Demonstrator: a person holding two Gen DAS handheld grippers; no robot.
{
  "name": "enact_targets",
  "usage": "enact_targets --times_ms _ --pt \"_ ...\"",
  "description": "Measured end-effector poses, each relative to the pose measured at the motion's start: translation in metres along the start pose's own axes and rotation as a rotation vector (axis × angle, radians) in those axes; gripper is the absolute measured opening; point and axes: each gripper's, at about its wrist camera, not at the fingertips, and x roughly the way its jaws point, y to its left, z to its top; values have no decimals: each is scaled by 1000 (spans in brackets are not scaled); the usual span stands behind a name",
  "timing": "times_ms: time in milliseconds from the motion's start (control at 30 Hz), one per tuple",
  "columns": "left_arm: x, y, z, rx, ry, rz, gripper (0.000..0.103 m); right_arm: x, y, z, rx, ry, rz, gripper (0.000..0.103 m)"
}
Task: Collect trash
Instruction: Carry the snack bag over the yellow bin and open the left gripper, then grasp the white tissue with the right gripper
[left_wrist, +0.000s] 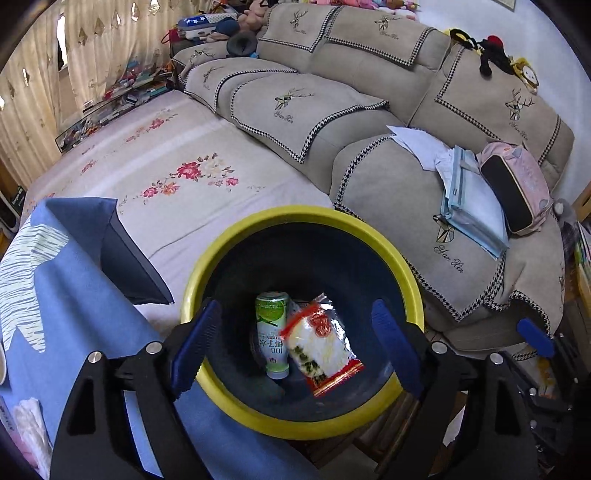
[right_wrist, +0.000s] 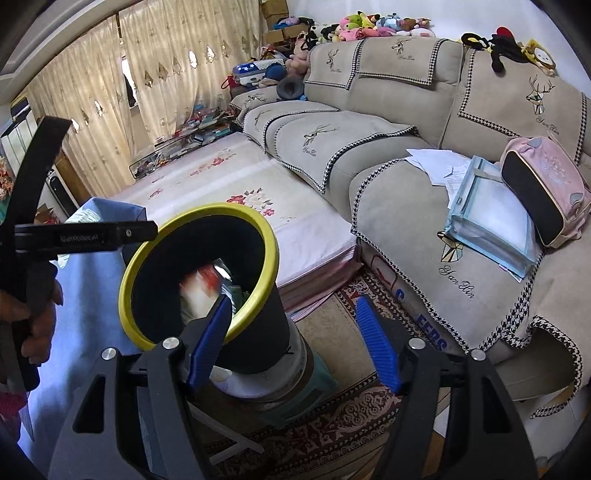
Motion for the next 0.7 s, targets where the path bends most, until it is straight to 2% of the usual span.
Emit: enact_targets --times_ms 100,300,500,700 --pt "-18 5 -4 -15 -25 -10 83 0 4 -1 -7 7 6 66" --pt "-90 34 -33 -69 -139 10 88 1 23 -4 -41 19 38 67" --pt "-181 91 -104 -154 -258 87 92 4 75 -9 -138 41 123 67" --pt "-267 169 -201 -323 -376 238 97 1 161 -17 -295 64 250 67"
